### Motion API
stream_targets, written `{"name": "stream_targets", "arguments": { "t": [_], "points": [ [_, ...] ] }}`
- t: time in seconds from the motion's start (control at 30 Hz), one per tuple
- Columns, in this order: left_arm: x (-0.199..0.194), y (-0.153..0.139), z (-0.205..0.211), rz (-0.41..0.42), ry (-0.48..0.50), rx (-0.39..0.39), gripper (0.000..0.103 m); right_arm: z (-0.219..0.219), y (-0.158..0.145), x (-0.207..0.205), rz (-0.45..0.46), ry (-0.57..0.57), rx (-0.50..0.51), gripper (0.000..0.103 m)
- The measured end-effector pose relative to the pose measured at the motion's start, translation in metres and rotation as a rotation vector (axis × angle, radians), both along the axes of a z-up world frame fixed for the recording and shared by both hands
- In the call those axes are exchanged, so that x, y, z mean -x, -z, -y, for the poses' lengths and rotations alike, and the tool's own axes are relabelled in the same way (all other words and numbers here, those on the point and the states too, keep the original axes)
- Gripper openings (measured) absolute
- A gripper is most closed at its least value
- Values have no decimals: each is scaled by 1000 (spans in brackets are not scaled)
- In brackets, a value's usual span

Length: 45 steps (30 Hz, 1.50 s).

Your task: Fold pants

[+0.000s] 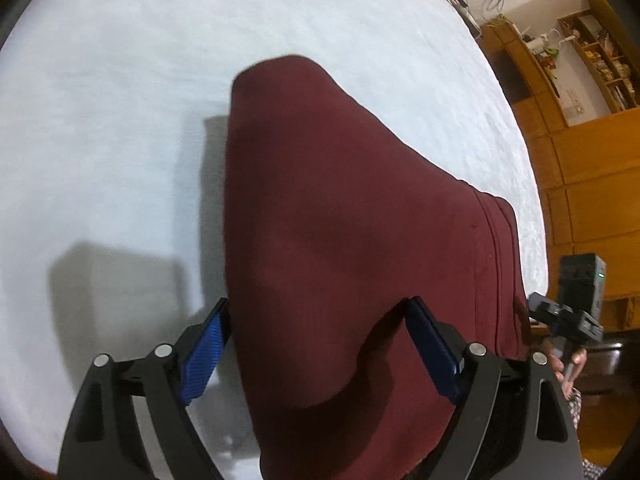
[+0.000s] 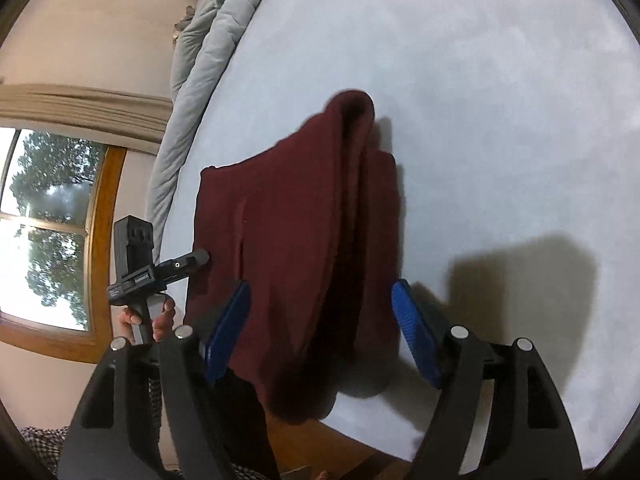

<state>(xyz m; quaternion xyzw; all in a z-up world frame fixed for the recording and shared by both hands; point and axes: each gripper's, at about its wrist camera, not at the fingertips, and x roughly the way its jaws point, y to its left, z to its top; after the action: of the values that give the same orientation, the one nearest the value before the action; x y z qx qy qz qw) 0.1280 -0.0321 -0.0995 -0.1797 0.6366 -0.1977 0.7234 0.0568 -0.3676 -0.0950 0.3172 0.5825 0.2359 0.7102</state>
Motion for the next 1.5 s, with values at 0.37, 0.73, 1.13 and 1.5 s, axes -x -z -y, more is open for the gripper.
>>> {"name": "stream_targets", "arguments": {
  "t": [0.37,0.73,1.13,1.5],
  "points": [
    [1,9,-4,2,104,81,85,-8,24,-4,-21,-56,-61,73],
    [10,8,-26,-20,-25,132,44,-15,15,2,26,-52,-75,40],
    [13,-23,-24,80,-46,201,37,-30,-66,-3,182,-90,-21,35],
    [-64,-53,-14,165,-80,211,37,-18,-94,-87,231,-80,23,35]
  ]
}}
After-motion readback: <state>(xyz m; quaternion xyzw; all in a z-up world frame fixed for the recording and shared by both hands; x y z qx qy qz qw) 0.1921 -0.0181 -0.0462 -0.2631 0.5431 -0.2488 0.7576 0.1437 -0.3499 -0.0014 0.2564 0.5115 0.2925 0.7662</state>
